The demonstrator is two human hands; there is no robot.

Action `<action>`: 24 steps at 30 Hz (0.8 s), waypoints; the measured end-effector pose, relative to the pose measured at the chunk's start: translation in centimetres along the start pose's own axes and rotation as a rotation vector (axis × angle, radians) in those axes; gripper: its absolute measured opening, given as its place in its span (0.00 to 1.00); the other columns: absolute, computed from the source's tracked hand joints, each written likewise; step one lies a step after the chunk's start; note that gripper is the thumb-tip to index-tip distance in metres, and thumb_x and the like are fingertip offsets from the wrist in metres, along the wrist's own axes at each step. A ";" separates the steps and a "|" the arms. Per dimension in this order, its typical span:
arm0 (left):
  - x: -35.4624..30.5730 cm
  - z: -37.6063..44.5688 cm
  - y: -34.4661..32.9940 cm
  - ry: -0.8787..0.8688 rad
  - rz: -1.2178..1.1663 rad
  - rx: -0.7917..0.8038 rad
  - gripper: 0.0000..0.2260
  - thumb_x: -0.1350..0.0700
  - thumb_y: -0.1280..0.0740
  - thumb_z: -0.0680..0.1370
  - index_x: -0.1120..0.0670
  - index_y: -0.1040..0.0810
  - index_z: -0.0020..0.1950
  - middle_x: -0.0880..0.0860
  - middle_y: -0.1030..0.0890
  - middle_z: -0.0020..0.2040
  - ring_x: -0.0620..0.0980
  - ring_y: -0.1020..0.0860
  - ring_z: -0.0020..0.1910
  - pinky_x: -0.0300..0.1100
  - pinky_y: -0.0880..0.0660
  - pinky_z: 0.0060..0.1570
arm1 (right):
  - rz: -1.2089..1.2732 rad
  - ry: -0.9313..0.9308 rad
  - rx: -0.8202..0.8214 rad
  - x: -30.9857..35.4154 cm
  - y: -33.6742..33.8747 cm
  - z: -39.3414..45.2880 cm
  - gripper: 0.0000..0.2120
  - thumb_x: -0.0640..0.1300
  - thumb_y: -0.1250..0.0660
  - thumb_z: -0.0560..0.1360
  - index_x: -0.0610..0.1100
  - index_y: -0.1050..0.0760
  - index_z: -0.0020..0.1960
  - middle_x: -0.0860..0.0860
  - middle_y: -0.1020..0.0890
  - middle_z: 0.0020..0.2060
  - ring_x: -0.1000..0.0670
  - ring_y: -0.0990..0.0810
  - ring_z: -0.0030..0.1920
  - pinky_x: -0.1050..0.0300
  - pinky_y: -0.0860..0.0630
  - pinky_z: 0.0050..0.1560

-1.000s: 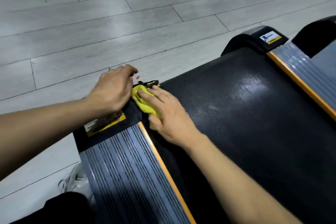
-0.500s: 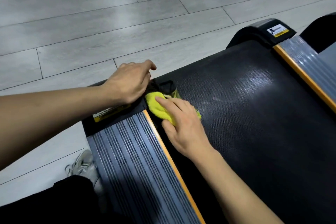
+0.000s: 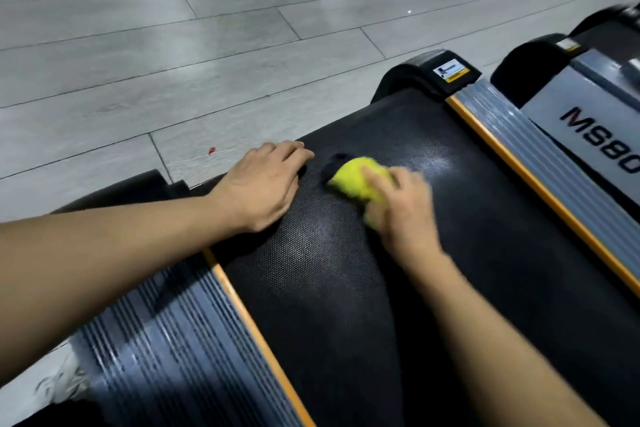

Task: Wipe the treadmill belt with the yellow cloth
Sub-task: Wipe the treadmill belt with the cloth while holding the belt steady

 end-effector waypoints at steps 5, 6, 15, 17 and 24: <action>-1.7 0.8 -2.5 -0.069 0.124 0.023 0.28 0.46 0.52 0.81 0.54 0.33 0.77 0.58 0.32 0.77 0.62 0.32 0.75 0.57 0.35 0.74 | -0.038 -0.769 -0.024 -15.8 1.8 3.4 0.24 0.47 0.37 0.76 0.49 0.29 0.71 0.37 0.26 0.59 0.34 0.27 0.59 0.41 0.30 0.63; -2.0 0.9 -3.1 -0.071 0.135 0.029 0.28 0.45 0.53 0.81 0.54 0.34 0.78 0.58 0.33 0.78 0.62 0.34 0.77 0.57 0.37 0.76 | -0.002 -0.765 -0.058 -15.0 1.5 3.7 0.24 0.48 0.39 0.75 0.48 0.28 0.71 0.37 0.26 0.59 0.33 0.27 0.58 0.42 0.30 0.63; -3.0 0.6 -4.4 -0.015 0.163 -0.029 0.27 0.44 0.50 0.83 0.54 0.38 0.80 0.56 0.37 0.81 0.58 0.41 0.80 0.55 0.46 0.80 | 0.045 0.054 0.062 -1.1 -3.7 13.9 0.24 0.48 0.32 0.72 0.51 0.26 0.69 0.41 0.24 0.56 0.38 0.25 0.54 0.47 0.27 0.57; -3.1 0.5 -4.4 -0.008 0.159 -0.022 0.28 0.43 0.52 0.83 0.53 0.41 0.82 0.55 0.41 0.82 0.56 0.44 0.82 0.54 0.49 0.81 | -0.110 -0.161 0.073 -8.2 -3.3 16.2 0.23 0.47 0.33 0.74 0.51 0.27 0.69 0.38 0.25 0.57 0.34 0.25 0.56 0.43 0.25 0.57; -2.9 0.6 -4.8 0.006 0.143 -0.047 0.28 0.43 0.54 0.84 0.51 0.45 0.83 0.54 0.45 0.83 0.55 0.48 0.82 0.54 0.51 0.81 | -0.107 -0.522 -0.030 -13.2 -2.5 15.4 0.21 0.45 0.36 0.77 0.47 0.30 0.70 0.35 0.27 0.59 0.32 0.27 0.59 0.40 0.29 0.63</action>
Point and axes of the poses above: each hand's wrist, its own z-axis towards the middle knuckle, its own y-axis out of the back of the hand, x = y × z, the point moved 7 cm from there along z, towards the middle knuckle
